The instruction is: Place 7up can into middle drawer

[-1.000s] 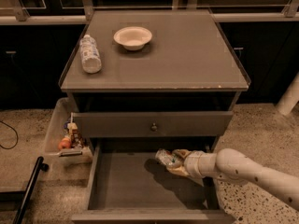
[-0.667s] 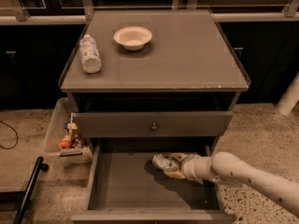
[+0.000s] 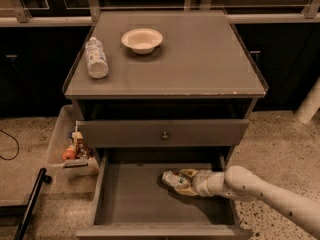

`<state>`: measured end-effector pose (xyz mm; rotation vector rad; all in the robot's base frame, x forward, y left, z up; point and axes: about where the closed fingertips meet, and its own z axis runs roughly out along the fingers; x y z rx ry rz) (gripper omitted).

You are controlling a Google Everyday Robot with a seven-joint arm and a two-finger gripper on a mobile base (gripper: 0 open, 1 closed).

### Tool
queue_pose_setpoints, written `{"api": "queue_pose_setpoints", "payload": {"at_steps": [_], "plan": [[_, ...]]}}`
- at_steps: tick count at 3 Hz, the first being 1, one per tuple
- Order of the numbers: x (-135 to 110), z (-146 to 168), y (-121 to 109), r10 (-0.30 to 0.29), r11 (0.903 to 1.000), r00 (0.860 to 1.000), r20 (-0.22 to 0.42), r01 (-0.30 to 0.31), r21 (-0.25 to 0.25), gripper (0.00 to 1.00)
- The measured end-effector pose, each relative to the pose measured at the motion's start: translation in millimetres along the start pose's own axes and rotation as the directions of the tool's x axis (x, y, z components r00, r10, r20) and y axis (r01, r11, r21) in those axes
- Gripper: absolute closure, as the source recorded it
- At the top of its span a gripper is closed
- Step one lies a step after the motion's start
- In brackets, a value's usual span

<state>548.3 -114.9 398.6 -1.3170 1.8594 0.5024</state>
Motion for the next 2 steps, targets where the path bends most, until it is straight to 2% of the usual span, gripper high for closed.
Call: {"api": "queue_pose_setpoints", "payload": {"at_steps": [1, 2], "plan": [[8.5, 7.5, 2.8, 0.005, 0.9997, 1.000, -0.004, -0.005, -0.025, 0.82], [10.7, 9.4, 3.5, 0.006, 0.9995, 1.000, -0.005, -0.007, -0.031, 0.57]]}}
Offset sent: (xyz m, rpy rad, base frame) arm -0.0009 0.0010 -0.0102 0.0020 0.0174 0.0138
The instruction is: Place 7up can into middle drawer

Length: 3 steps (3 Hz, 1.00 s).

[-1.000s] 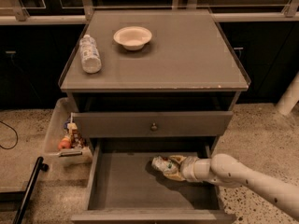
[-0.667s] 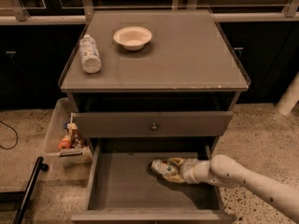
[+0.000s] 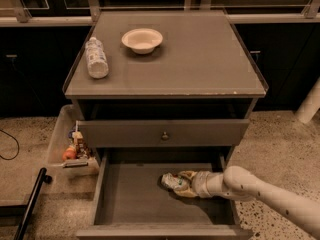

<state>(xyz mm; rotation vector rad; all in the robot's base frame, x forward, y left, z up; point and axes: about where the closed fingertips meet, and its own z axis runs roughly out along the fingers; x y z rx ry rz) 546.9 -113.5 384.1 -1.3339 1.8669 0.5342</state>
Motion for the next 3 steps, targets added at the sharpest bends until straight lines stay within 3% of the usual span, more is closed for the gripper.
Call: {"api": "queue_pose_setpoints", "payload": {"at_steps": [2, 3], "plan": [[-0.1, 0.1, 0.1, 0.000, 1.0000, 1.000, 0.000, 0.000, 0.000, 0.11], [-0.5, 0.1, 0.3, -0.001, 1.0000, 1.000, 0.000, 0.001, -0.001, 0.00]]}}
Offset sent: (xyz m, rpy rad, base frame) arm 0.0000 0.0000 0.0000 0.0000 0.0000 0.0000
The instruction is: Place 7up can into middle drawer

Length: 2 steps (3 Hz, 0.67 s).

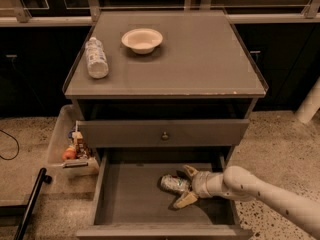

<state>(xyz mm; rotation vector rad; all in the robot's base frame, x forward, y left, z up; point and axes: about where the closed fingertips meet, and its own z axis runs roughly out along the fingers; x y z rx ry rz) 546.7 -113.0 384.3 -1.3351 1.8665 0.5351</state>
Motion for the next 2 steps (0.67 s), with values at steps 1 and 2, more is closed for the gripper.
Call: {"api": "queue_pose_setpoints", "payload": {"at_steps": [1, 2], "plan": [[-9, -9, 1, -0.013, 0.9998, 1.000, 0.014, 0.013, -0.012, 0.00], [-23, -45, 5, -0.058, 0.9983, 0.998, 0.019, 0.058, -0.008, 0.00]]}}
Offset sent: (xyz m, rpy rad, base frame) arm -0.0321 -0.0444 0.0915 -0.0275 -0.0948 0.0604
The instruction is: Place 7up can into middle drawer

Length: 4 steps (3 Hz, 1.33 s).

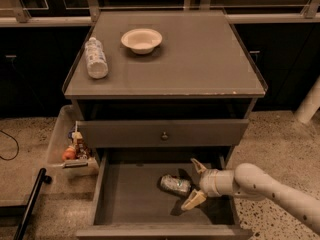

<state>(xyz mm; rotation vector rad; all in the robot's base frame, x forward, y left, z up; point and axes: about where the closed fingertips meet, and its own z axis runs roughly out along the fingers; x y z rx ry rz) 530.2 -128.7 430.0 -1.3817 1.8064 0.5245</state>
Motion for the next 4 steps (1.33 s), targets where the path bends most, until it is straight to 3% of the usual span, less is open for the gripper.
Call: {"api": "queue_pose_setpoints", "payload": {"at_steps": [1, 2, 3, 4], "plan": [[-11, -48, 3, -0.044, 0.9987, 0.999, -0.014, 0.045, 0.025, 0.00], [-25, -102, 9, -0.095, 0.9921, 0.993, -0.066, 0.100, 0.076, 0.00], [-43, -147, 11, -0.143, 0.9783, 0.981, -0.130, 0.160, 0.132, 0.00], [-46, -153, 9, -0.150, 0.9759, 0.979, -0.139, 0.169, 0.138, 0.00]]}}
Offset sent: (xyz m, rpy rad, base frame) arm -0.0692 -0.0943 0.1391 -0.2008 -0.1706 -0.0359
